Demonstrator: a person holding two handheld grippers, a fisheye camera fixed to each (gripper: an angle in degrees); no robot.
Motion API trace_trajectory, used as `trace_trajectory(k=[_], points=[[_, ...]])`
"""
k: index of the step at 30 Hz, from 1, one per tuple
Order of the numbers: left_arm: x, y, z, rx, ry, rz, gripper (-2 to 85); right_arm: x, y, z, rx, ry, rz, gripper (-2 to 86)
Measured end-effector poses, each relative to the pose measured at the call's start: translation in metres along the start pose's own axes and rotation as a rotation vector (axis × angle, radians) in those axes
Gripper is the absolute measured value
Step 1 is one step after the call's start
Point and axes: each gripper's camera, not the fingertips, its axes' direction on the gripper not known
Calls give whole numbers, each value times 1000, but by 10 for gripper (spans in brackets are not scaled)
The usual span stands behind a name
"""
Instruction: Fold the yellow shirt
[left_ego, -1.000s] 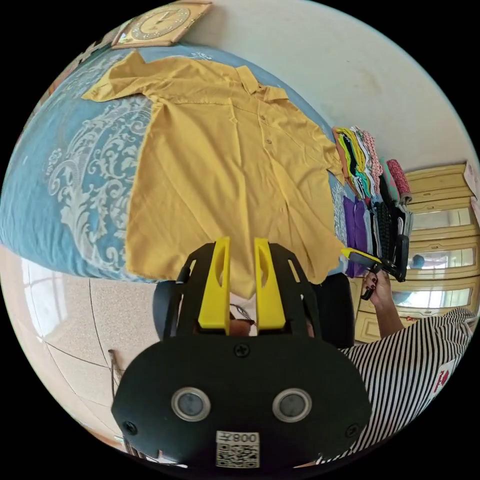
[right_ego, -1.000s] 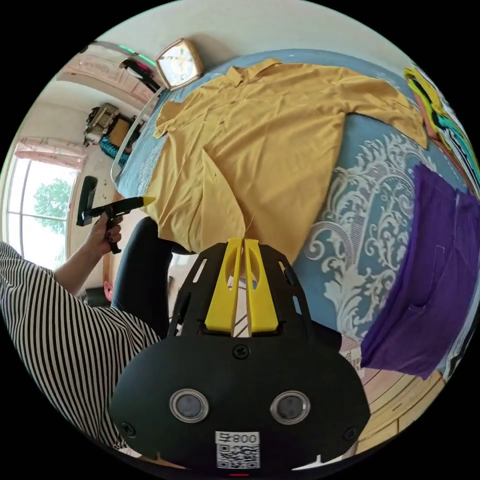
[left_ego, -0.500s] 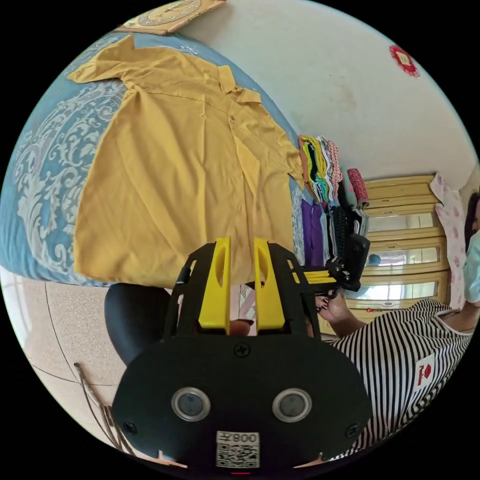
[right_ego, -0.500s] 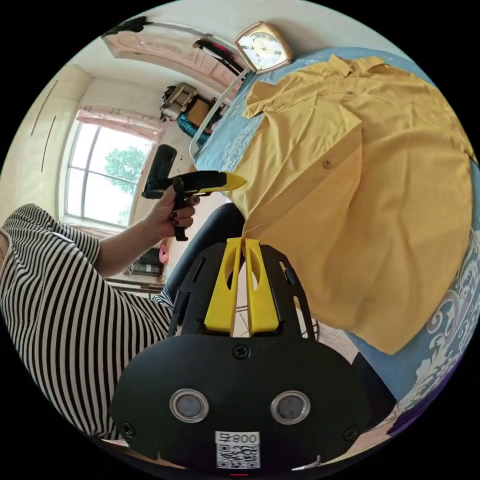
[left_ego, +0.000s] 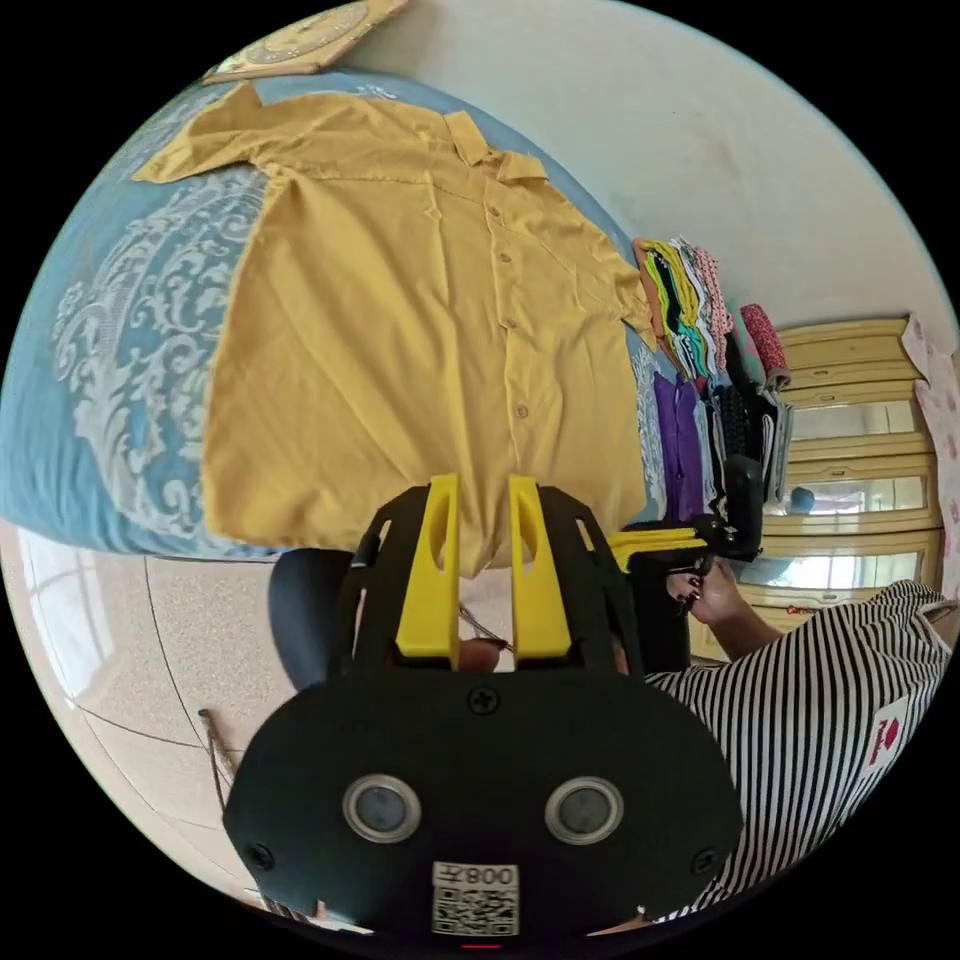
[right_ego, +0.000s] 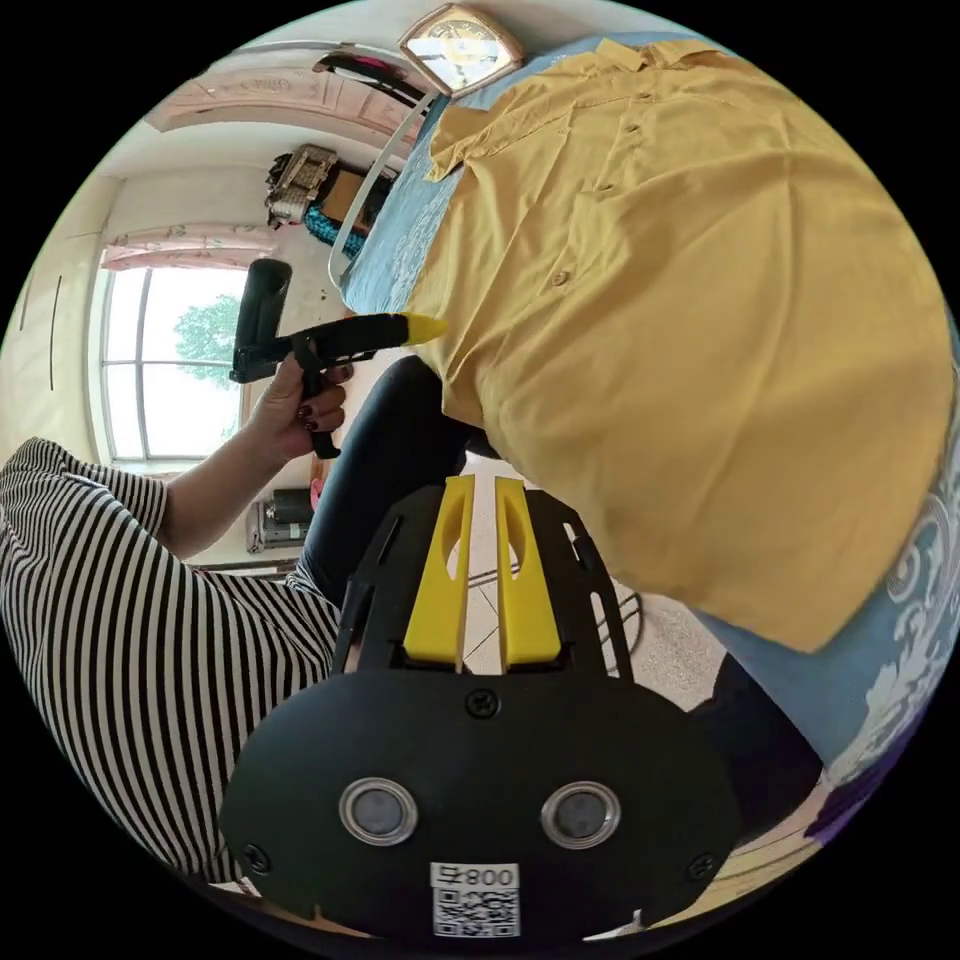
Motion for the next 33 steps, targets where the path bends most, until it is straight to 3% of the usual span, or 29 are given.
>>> trace_trajectory(k=[5, 10, 13, 20, 33], points=[[-73, 17, -68, 135, -180, -211, 56, 50, 57, -74, 199, 163, 223, 53], [-100, -5, -57, 84, -207, -251, 57, 89, 77, -93, 262, 264, 367, 65], [-99, -16, -55, 88, -293, -267, 54, 100, 68, -77, 236, 264, 381, 63], [-105, -46, -61, 57, -247, -233, 3, 115, 61, -63, 201, 298, 391, 13], [-102, -97, -84, 87, -228, -213, 3, 117, 56, -59, 193, 330, 336, 2]])
